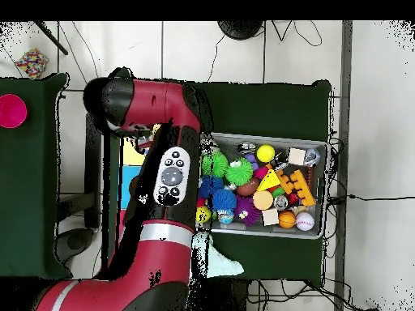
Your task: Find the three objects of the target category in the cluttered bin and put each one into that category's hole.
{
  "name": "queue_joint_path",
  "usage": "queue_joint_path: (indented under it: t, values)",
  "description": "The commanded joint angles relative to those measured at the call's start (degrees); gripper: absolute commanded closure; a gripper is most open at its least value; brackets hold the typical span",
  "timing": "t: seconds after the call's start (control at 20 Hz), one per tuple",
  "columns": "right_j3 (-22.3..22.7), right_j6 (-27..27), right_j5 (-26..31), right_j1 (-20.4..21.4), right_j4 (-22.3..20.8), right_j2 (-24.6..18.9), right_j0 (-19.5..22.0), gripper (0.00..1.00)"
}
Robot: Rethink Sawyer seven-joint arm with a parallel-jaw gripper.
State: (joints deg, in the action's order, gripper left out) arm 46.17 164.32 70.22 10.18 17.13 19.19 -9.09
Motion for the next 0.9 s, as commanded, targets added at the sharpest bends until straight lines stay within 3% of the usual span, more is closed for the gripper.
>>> queue_joint_path:
  t: [0.05,0.4,0.6,0.8,0.9]
  values:
    - [2.85,6.1,-10.64,-9.6,-5.91,-0.28,1.12,1.0]
    - [3.32,3.81,-8.76,-7.28,-6.3,0.32,1.14,1.0]
    - [2.78,3.66,-1.68,-3.0,-5.78,2.0,0.88,1.0]
    - [-2.02,1.58,7.22,0.88,-6.03,4.24,1.52,1.0]
    - [-2.97,1.78,9.02,1.7,-5.93,4.8,1.55,1.0]
